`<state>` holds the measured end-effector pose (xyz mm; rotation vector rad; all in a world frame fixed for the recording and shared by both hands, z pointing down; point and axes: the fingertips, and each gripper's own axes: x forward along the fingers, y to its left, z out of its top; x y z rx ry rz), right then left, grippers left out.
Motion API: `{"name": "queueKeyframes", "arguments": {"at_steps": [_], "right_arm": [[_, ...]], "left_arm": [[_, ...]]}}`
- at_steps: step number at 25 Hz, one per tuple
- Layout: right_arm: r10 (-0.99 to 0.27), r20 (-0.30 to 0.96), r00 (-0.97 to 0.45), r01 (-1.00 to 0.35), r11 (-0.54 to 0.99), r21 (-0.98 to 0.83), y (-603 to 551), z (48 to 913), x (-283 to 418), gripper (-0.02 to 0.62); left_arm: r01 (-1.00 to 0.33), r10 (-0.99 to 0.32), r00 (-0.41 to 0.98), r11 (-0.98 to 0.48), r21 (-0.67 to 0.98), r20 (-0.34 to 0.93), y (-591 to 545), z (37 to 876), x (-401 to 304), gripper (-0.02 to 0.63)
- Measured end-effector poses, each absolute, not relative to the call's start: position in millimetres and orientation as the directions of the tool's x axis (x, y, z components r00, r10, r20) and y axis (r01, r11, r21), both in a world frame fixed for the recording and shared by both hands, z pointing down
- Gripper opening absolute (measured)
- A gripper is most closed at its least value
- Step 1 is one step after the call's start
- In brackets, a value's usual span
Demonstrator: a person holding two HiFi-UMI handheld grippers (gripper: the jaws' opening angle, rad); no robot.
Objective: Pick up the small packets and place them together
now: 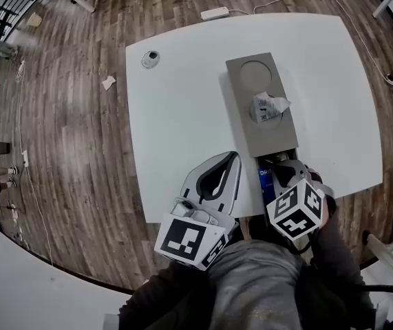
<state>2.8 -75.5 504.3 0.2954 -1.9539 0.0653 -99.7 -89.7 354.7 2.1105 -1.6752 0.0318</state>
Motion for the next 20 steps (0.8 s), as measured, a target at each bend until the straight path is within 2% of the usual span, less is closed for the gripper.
{"name": "queueKeyframes", "arguments": {"at_steps": [11,20], "right_arm": [[-0.253,0.863,-0.437,-0.233,0.959,0.163,-61,473,23,0.007],[-0.433,0.677,-0.595,-0.302,0.901,0.31,-51,379,51,0.006]], "left_arm": [[-0.937,-0.93,0.274,-0.2,0.287,0.246,-73,331,-64,0.003],[-0.941,-0.945,0.278,-0.232,0.248,0.171,-40,298,-3,0.003]]}}
